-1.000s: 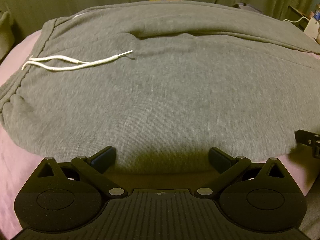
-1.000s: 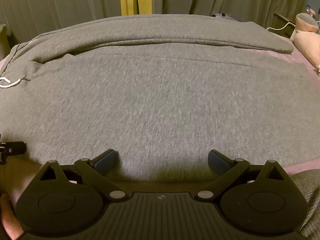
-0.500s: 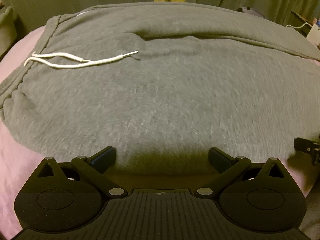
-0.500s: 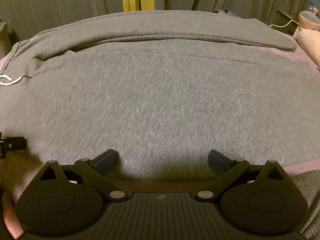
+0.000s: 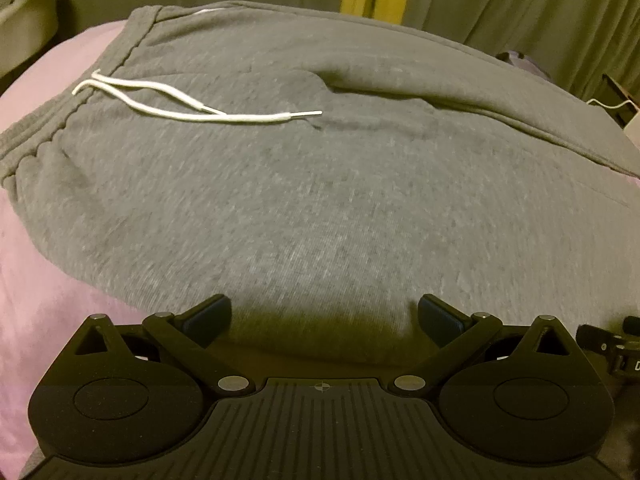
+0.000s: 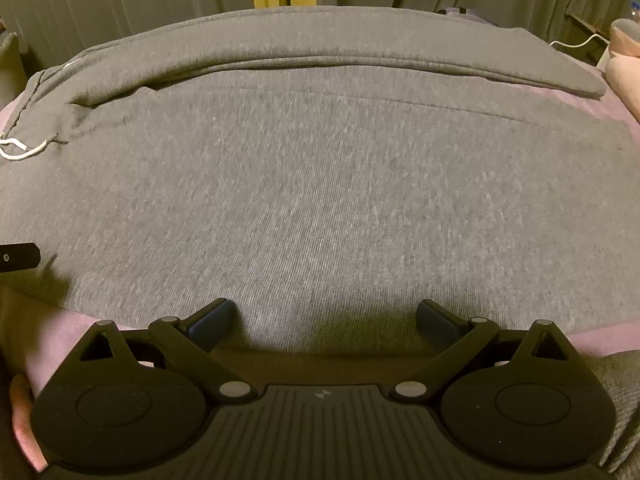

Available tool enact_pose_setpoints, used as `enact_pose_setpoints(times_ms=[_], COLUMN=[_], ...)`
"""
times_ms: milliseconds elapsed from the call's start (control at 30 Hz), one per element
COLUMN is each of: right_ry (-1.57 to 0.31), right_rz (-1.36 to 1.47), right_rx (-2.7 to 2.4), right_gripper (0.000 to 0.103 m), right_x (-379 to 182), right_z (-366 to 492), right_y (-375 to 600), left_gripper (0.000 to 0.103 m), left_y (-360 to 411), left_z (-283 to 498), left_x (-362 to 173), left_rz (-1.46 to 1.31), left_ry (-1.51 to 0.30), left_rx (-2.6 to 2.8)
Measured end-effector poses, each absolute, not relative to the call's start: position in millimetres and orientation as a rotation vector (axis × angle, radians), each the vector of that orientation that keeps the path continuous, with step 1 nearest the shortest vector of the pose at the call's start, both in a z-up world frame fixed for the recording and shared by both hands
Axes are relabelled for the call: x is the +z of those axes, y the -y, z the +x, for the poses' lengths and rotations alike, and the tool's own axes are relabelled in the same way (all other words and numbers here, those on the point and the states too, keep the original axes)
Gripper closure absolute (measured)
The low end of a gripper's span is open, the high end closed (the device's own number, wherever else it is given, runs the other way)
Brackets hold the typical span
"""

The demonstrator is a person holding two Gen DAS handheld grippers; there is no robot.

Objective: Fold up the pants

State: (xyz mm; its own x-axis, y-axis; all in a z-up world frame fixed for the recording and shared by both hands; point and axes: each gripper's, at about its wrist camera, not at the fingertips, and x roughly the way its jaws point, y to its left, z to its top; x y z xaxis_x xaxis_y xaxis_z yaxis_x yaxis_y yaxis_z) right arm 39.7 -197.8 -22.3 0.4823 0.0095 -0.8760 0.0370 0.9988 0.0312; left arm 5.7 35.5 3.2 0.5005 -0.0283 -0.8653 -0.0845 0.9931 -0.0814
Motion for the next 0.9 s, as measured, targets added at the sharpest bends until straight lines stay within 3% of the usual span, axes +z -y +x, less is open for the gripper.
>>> enact_pose_setpoints(times_ms=[900], right_ry=[-1.094], right_rz=[0.045], right_rx=[-0.032], right_gripper=[0.004], right_x=[-30], right_z=[71], right_y=[200], left_gripper=[0.000], left_y=[-42], left_z=[7], left_x=[3], left_rz=[-0.136], left_ry=[-1.039], left_rx=[0.069])
